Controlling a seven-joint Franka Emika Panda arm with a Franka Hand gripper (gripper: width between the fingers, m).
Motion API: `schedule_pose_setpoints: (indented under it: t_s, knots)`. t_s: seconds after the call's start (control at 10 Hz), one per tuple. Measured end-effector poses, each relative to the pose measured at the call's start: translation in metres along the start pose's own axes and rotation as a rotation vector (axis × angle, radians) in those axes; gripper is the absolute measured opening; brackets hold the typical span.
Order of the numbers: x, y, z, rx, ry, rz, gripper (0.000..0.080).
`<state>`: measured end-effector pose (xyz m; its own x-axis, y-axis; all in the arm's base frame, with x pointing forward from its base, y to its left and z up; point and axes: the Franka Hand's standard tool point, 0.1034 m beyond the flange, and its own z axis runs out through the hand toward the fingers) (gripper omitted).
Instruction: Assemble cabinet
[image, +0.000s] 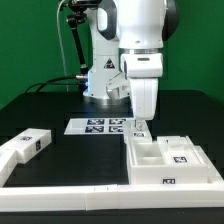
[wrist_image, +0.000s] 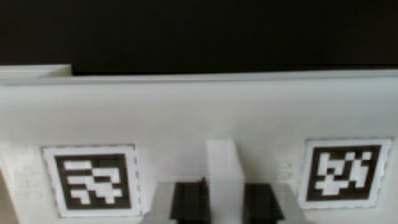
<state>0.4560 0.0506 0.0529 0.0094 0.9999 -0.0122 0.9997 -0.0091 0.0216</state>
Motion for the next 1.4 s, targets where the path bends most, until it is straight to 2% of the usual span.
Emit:
schedule_pose_setpoints:
  t_s: [0.6,1.0,1.1,1.3,1.4]
  knots:
    - [0.008,0.000,-0.008,0.003,-0.009,0.009,0.0071]
    - [0.001,0.000,-0.006,0.005,-0.004,-0.025,0.0071]
    - [-0.006,0.000,-0.005,0.011,-0.002,-0.024,0.0071]
    - [-0.003,0.000,-0.005,0.010,-0.002,-0.023,0.0071]
    - [0.002,0.000,-0.005,-0.007,0.006,-0.013,0.0071]
